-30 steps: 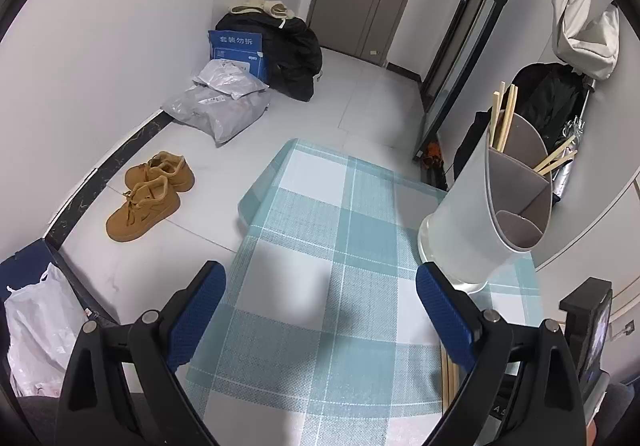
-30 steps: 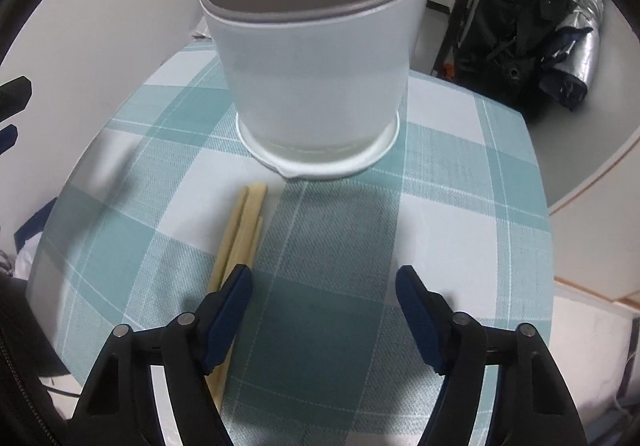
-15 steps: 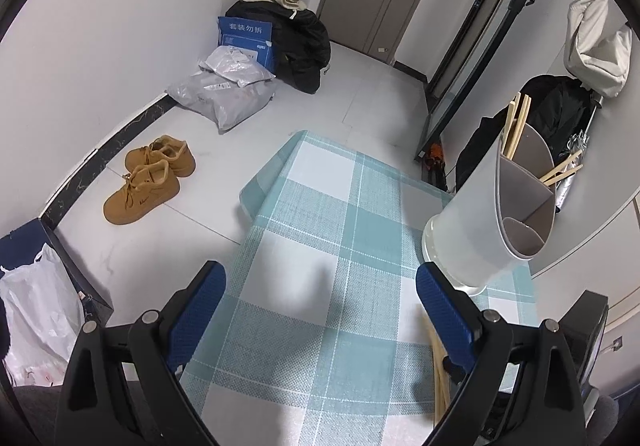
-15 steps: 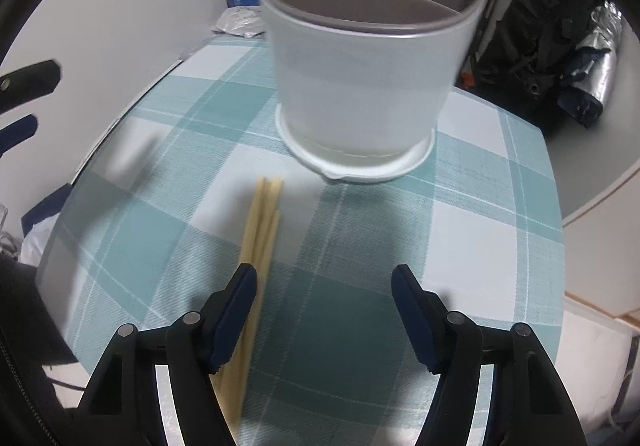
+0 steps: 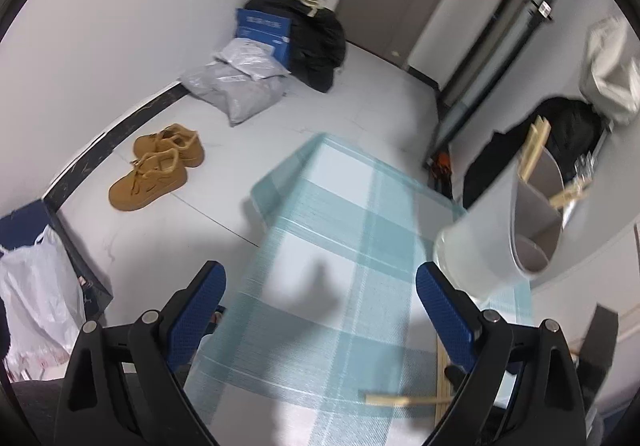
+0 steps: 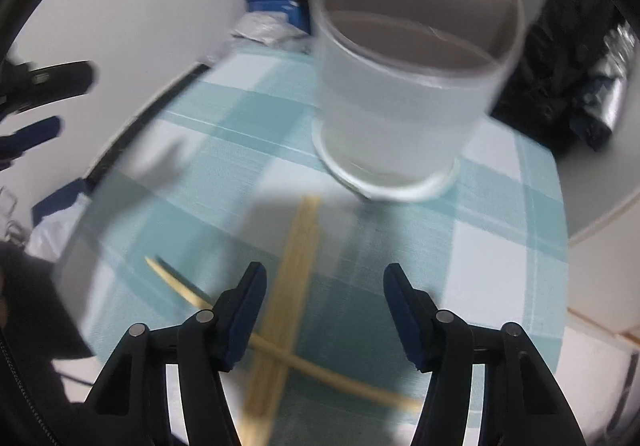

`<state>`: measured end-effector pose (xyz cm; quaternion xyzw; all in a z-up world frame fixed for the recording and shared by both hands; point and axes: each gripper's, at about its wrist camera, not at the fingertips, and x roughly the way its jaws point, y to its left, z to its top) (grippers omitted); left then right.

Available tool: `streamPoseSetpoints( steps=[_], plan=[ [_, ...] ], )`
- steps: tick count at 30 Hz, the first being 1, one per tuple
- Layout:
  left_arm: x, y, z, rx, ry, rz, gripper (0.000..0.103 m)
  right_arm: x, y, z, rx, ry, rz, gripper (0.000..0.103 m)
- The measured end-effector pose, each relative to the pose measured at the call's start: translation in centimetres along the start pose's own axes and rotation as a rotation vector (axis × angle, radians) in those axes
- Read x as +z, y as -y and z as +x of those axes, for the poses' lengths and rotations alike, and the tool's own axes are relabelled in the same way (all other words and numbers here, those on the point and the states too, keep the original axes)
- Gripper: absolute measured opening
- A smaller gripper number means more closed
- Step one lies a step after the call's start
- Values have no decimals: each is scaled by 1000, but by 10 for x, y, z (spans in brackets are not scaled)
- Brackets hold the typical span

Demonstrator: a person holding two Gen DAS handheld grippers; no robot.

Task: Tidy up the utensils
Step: 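Lower the open right gripper over the remaining chopsticks on the cloth, then close the right gripper on one wooden chopstick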

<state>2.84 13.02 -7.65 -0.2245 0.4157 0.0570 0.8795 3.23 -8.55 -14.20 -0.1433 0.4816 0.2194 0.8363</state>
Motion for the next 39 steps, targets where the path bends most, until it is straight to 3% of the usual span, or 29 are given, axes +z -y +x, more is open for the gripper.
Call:
streamPoseSetpoints(
  steps=[6, 12, 17, 20, 23, 27, 33, 39],
  plan=[
    [6, -31, 1, -4, -10, -147, 93, 5, -37, -13, 143, 5, -247, 58],
    [5, -34, 5, -10, -35, -190, 93, -17, -65, -30, 255, -37, -486, 58],
    [6, -33, 4, -28, -37, -182, 93, -39, -56, -31, 284, -77, -492, 58],
    [6, -34, 5, -32, -46, -183, 93, -47, -54, -21, 220, -119, -499, 58],
    [4, -33, 5, -33, -53, -175, 93, -46, -33, -20, 216, -126, -384, 54],
    [4, -31, 6, -30, -58, -170, 93, -30, 11, -21, 235, -94, -90, 54],
    [2, -26, 10, -26, -80, -156, 93, -6, 39, 2, 147, -100, 155, 53],
    [1, -24, 10, 0, -76, -137, 93, 4, 56, 22, 66, -109, 335, 36]
  ],
)
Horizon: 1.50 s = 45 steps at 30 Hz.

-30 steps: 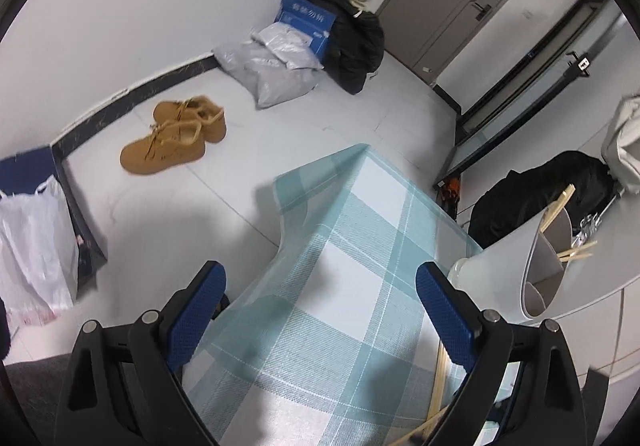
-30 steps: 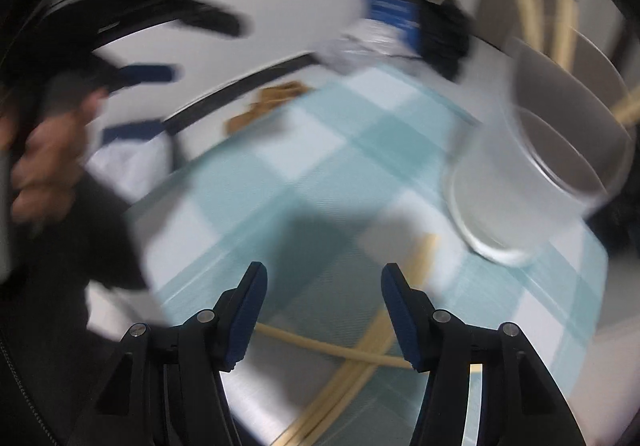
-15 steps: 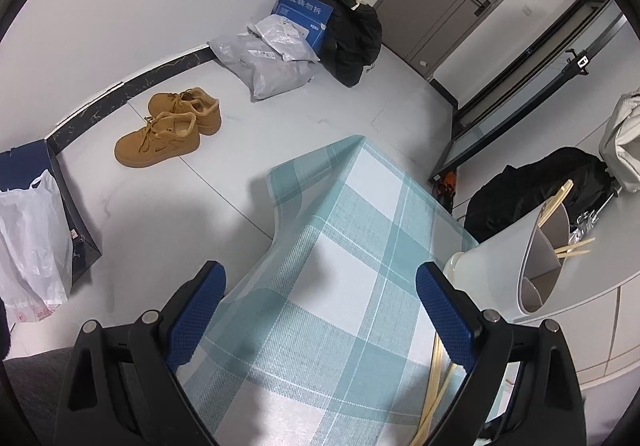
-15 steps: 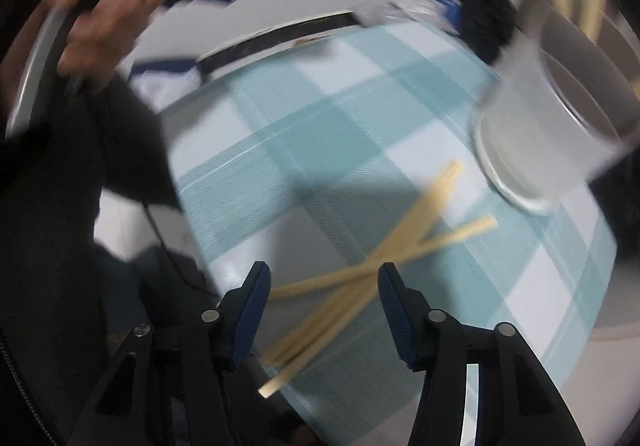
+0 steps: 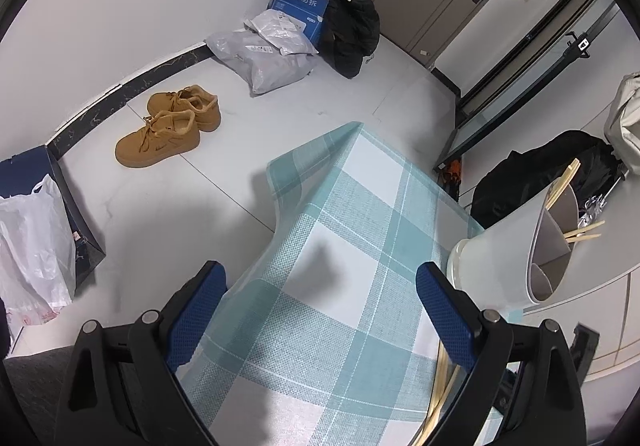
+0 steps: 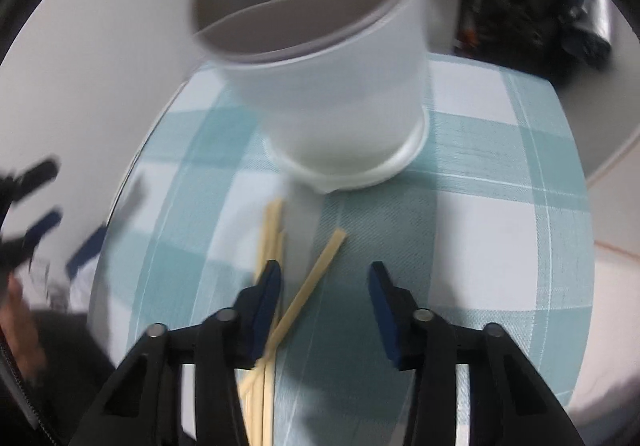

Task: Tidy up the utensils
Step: 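Close the right gripper on one wooden chopstick, then grasp a chopstick with the left gripper while the right gripper lifts its chopstick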

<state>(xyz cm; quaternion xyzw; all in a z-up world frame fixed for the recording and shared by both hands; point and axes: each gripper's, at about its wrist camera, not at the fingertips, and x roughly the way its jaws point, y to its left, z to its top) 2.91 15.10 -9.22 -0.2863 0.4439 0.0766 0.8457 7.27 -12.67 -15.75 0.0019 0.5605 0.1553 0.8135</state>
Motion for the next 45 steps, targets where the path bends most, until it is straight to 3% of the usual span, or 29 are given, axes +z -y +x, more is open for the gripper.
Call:
streamPoseSetpoints(
  steps=[6, 8, 12, 19, 28, 31, 35, 39, 45],
  plan=[
    [-4, 9, 1, 47, 8, 61, 93, 9, -10, 10, -115, -8, 35, 21],
    [-6, 13, 1, 58, 15, 89, 93, 12, -12, 11, -150, -12, 70, 12],
    [-10, 19, 3, 93, 14, 131, 93, 17, -10, 12, -160, 7, 138, 6],
    [-21, 32, 11, 96, -10, 205, 93, 11, 18, -5, -34, 88, 251, 6],
    [-63, 84, 33, 31, -154, 430, 93, 0, 61, -73, 148, 277, 331, 6],
    [-74, 95, 41, 29, -198, 453, 93, -4, 67, -89, 190, 319, 335, 6],
    [-81, 104, 55, 58, -249, 466, 93, -19, 87, -112, 246, 375, 359, 6],
    [-85, 109, 58, 109, -229, 494, 93, -27, 112, -127, 264, 424, 388, 6],
    [-97, 108, 71, 184, -260, 512, 93, -30, 123, -124, 239, 466, 381, 6]
  ],
)
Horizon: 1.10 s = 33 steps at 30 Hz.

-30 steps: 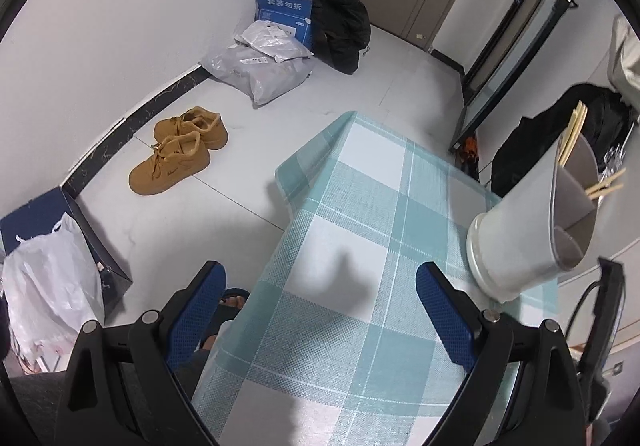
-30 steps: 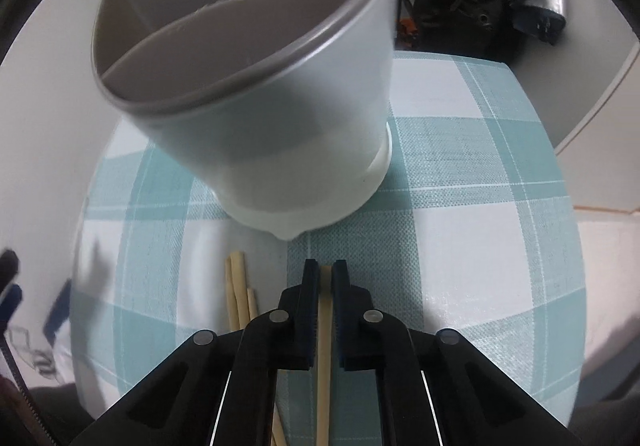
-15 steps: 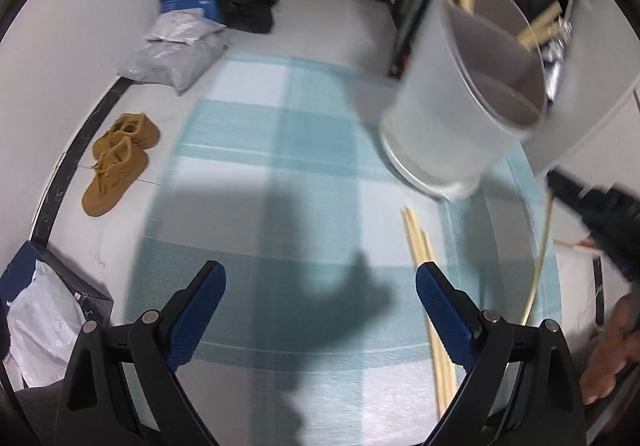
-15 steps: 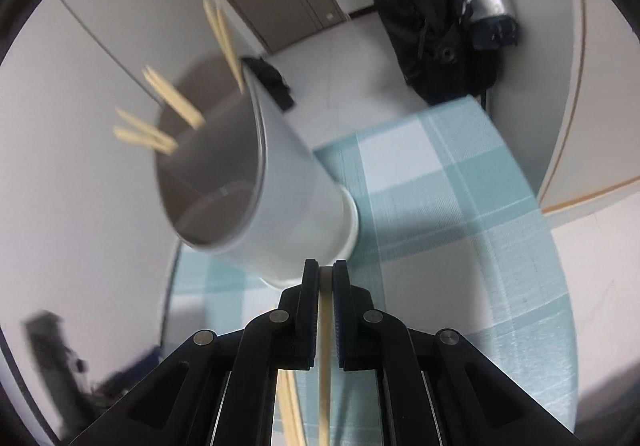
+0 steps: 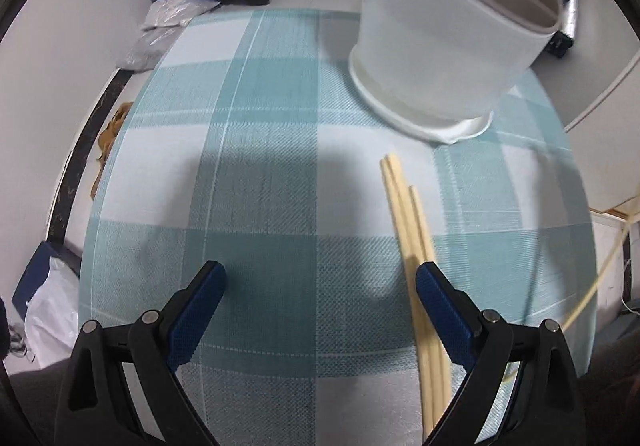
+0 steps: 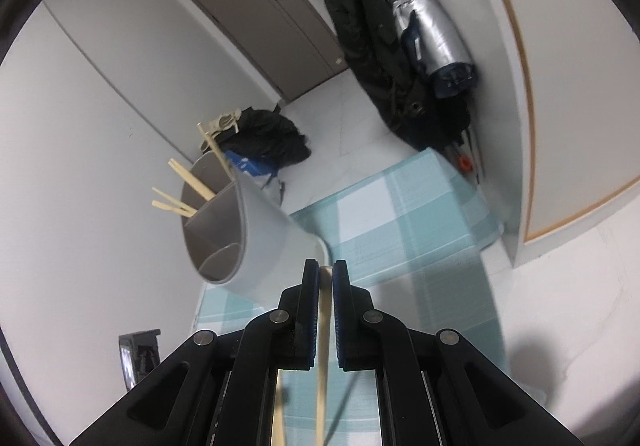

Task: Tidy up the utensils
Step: 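Grasp a chopstick with the left gripper while the right gripper lifts its chopstick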

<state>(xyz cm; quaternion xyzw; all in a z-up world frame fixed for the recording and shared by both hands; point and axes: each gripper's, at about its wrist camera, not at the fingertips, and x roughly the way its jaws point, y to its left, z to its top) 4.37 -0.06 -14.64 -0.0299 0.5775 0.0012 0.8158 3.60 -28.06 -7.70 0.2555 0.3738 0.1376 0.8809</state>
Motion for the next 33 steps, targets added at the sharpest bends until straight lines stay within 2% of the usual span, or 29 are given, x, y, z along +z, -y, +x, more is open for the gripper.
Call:
streamPoseSetpoints(
  steps=[5, 10, 17, 19, 24, 26, 28, 29, 31, 33],
  plan=[
    [2, -6, 2, 8, 4, -15, 93, 2, 6, -8, 33, 48, -3, 6],
    [9, -6, 6, 16, -7, -26, 93, 4, 11, -11, 70, 62, 37, 6],
    [11, 5, 8, 10, -21, 5, 93, 7, 15, -16, 83, 77, 51, 6],
    [12, 14, 11, 51, -17, 54, 96, 8, 17, -17, 82, 77, 58, 6],
    [17, 13, 12, 49, -28, 48, 92, 9, 23, -22, 83, 94, 80, 6],
    [21, 15, 11, 52, -20, 58, 82, 9, 22, -24, 82, 97, 75, 6],
    [25, 19, 8, 39, -15, 65, 54, 7, 20, -24, 80, 95, 67, 6],
    [27, 22, 8, 36, -17, 69, 47, 7, 20, -24, 82, 93, 66, 6],
    [32, 29, 8, 28, -22, 71, 15, 6, 18, -24, 83, 88, 60, 6],
    [35, 36, 9, 27, -31, 65, 3, 6, 15, -24, 87, 88, 56, 6]
  ],
)
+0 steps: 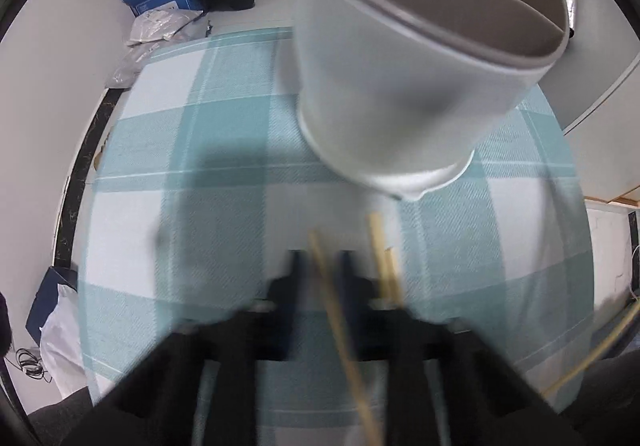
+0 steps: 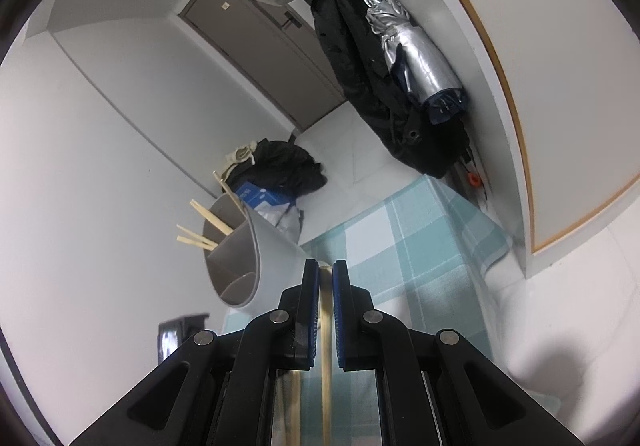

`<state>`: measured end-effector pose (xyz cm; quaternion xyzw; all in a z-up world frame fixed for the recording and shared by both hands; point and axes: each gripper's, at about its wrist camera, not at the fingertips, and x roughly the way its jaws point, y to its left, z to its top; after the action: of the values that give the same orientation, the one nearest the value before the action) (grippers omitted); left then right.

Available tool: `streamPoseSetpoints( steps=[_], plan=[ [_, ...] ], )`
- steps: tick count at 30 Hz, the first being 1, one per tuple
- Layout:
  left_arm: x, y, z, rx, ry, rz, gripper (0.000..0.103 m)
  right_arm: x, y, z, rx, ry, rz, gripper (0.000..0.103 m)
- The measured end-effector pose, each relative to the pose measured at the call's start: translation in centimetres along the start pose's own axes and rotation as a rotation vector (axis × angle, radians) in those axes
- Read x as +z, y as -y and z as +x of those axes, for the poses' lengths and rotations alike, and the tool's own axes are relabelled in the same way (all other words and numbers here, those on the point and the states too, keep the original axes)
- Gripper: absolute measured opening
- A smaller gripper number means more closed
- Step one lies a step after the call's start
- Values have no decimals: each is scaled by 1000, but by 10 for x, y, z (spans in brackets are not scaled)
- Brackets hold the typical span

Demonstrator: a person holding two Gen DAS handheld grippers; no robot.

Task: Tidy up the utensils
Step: 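Grasp a chopstick with the left gripper while the right gripper lifts its chopstick, then carry both held chopsticks up over the white utensil holder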

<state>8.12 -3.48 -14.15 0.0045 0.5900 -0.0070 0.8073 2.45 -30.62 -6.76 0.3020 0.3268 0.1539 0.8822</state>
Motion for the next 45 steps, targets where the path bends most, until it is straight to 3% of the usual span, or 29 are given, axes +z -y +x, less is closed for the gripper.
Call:
streamPoseSetpoints(
  steps=[5, 16, 20, 28, 45],
  plan=[
    [0, 3, -3, 5, 22, -11, 1, -1, -9, -3, -8, 12, -54, 6],
    [-35, -27, -113, -141, 401, -37, 1, -19, -51, -7, -4, 49, -219, 6],
    [-46, -20, -139, -169, 485, -19, 1, -31, -72, -10, 30, 69, -299, 6],
    [-43, -23, -142, -189, 487, -18, 1, -53, -107, -6, -9, 92, -480, 6],
    [-49, -19, -176, -242, 508, 15, 1, -42, -116, -10, -45, 126, -504, 6]
  ],
)
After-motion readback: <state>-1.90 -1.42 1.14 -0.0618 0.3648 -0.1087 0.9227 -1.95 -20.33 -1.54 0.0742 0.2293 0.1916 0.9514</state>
